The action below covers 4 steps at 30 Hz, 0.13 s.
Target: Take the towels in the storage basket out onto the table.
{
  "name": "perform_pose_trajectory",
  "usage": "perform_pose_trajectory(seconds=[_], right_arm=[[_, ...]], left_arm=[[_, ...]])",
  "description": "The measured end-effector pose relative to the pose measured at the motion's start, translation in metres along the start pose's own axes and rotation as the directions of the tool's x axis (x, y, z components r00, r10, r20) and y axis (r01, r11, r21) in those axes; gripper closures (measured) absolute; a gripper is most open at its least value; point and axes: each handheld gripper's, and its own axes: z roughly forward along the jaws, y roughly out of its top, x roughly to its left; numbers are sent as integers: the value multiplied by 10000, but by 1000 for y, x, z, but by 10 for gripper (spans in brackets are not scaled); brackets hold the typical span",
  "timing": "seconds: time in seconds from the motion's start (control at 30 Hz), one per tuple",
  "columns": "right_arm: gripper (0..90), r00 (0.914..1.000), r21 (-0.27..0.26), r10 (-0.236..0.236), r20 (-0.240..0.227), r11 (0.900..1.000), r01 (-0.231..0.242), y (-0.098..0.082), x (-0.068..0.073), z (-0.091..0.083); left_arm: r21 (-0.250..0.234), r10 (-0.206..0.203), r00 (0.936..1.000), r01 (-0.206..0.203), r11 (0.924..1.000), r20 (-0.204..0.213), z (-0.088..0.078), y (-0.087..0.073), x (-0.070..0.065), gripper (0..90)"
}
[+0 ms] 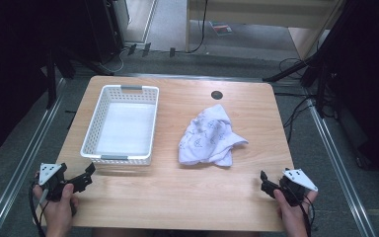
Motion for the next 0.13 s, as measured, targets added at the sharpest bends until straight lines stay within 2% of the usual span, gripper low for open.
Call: perform_pose_trajectory(seconds=[0.13], right_arm=[[130,10000,5,13,-10,10000,-13,0,0,0]], left_arm=[[-141,106,9999,-107,9998,-70,-1,0,-2,0]])
